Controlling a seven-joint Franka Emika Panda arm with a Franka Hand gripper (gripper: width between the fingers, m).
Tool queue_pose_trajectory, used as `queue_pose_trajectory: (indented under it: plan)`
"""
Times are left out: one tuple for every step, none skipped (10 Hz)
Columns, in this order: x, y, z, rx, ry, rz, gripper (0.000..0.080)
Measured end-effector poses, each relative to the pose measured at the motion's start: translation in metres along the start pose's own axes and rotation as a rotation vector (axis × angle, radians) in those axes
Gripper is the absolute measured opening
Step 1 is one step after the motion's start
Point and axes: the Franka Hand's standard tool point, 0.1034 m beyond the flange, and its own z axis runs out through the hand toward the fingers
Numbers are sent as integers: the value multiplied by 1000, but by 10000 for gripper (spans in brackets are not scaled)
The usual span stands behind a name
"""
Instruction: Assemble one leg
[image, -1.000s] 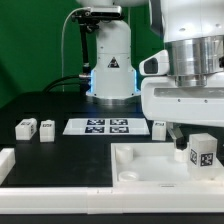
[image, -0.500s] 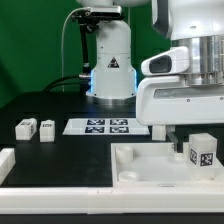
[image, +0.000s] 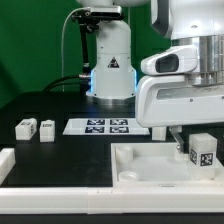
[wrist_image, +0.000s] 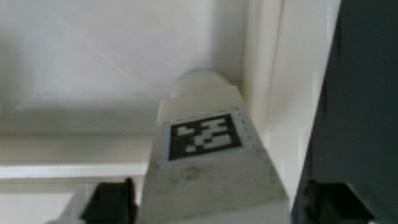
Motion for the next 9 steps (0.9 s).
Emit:
queue_pose_trajectory:
  plan:
    - [0, 0, 0, 0, 0, 15, 387]
    - [0, 1, 0, 0, 0, 49, 291]
    - [0, 1, 0, 1, 0, 97, 291]
    - [0, 2, 0, 2, 1, 203, 291]
    - [0, 4, 0, 3, 4, 391, 291]
    - [0, 5, 0, 3, 6, 580, 291]
    - [0, 6, -1, -1, 8, 733, 291]
    - [-1, 6, 0, -7, 10, 855, 291]
    - [-1, 6, 0, -10, 11, 1044, 292]
